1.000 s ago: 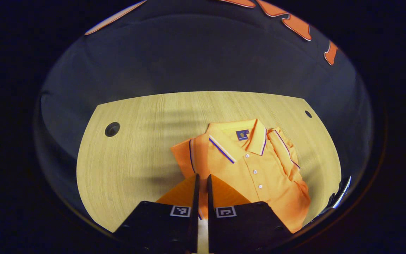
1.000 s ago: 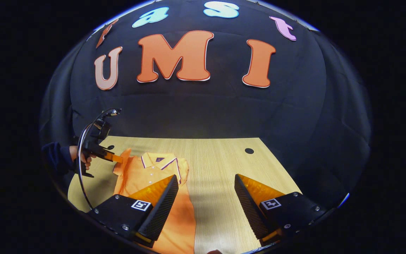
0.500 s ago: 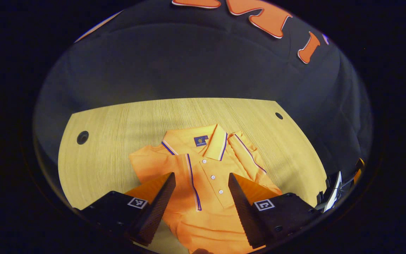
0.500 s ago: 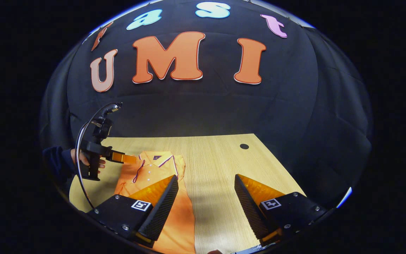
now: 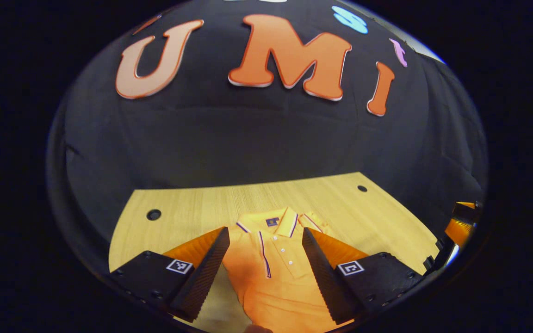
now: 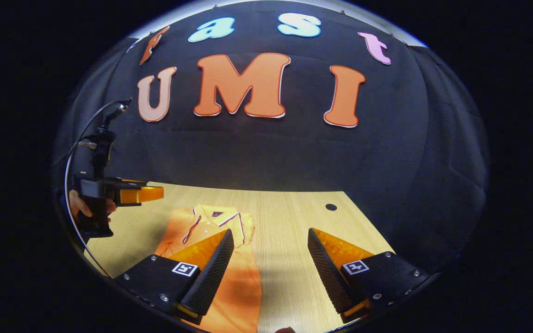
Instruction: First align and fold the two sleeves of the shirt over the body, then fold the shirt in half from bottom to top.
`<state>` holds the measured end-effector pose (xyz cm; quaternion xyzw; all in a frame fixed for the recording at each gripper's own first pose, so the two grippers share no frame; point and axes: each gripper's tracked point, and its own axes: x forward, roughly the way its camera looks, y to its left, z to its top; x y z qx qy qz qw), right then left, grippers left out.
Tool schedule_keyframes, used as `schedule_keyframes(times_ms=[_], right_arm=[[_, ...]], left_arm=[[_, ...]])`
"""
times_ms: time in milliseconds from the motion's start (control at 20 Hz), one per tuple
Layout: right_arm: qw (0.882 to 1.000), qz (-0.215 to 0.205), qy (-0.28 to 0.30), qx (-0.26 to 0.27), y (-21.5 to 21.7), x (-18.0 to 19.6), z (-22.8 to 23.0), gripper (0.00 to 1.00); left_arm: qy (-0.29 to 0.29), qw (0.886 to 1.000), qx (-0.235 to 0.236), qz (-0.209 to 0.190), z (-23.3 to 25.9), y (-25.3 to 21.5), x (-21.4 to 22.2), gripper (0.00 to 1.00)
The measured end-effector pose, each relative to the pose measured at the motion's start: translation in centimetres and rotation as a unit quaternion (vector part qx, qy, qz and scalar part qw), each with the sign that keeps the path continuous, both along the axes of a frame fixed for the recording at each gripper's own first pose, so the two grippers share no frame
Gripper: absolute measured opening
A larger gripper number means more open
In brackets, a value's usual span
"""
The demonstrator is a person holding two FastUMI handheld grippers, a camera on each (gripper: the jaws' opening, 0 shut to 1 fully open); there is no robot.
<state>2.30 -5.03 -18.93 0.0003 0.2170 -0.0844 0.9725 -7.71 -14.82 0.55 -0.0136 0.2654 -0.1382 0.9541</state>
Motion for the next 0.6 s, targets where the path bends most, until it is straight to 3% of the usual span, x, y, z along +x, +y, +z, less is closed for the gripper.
schedule_keyframes(times_ms=[200,600], right_arm=[[0.999,0.029,-0.027,0.003,-0.1,-0.6,1.4,0.98],[0.996,0.077,-0.046,0.009,0.9,-3.3,1.8,0.98]], left_arm=[[-0.077,0.996,0.008,0.049,3.8,1.9,-3.1,0.97],[-0.144,0.985,0.026,0.095,8.1,2.6,-9.9,0.96]])
